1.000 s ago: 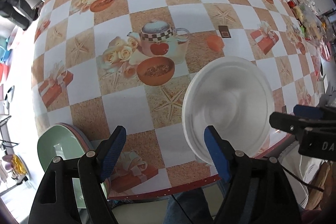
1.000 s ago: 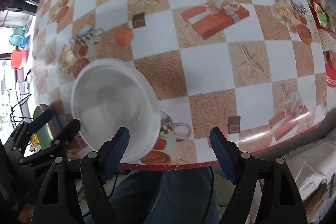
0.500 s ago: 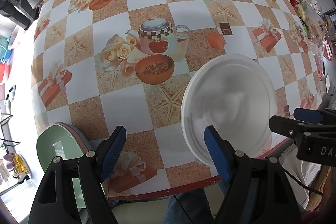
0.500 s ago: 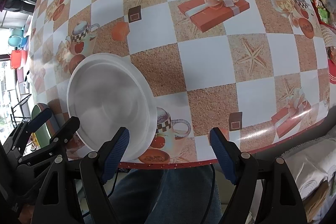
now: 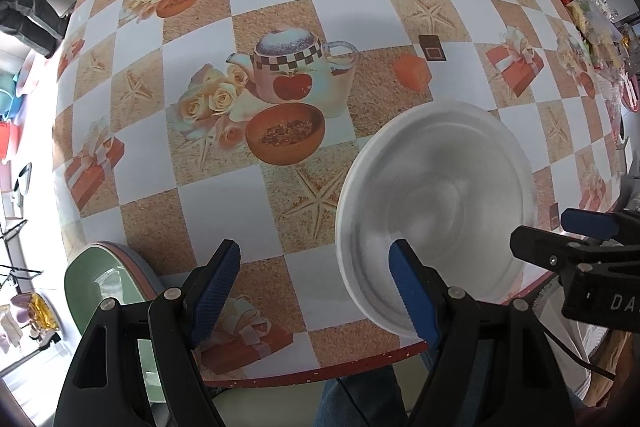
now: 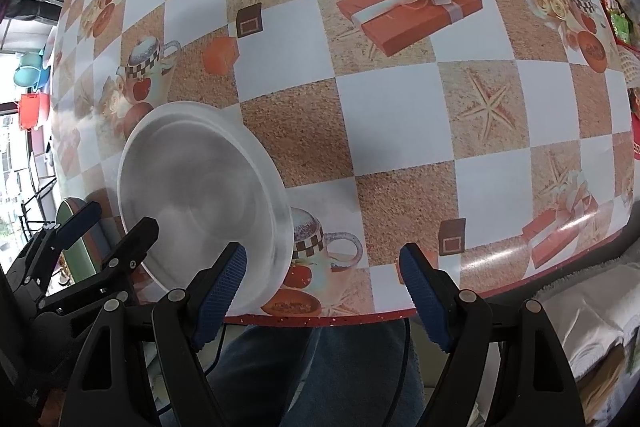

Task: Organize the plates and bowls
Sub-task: 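Position both grippers around the rim of the white bowl again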

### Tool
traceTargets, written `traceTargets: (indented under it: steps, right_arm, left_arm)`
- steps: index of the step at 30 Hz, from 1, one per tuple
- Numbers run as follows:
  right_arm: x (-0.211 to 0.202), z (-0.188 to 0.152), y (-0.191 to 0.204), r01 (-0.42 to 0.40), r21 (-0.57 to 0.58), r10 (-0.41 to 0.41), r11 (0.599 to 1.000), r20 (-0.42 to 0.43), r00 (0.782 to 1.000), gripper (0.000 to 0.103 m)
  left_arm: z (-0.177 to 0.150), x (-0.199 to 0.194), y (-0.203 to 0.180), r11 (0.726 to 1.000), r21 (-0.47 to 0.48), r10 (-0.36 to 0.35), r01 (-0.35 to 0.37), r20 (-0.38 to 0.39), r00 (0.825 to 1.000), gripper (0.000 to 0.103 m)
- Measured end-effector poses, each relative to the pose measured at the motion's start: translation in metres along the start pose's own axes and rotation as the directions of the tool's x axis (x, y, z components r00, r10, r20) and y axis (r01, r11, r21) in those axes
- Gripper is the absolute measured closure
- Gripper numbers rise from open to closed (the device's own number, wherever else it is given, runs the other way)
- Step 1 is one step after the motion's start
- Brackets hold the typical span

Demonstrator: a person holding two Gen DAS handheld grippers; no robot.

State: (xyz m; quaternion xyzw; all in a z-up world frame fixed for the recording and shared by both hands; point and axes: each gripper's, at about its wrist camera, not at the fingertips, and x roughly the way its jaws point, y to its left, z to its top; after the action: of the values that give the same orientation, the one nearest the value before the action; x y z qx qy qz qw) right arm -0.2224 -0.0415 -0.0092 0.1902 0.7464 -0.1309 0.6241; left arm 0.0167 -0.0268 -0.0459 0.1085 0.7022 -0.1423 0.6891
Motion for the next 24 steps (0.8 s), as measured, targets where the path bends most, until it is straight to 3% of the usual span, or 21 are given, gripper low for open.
traceTargets:
  steps: [24]
  right_arm:
    - [0.029,0.018,0.021,0.015,-0.017,-0.016,1.000,-0.048,0.999,0.023]
  left_arm:
    - [0.023,0.027,0.002,1.000,0.001,0.024,-0.024,-0.053,0.998,0.023]
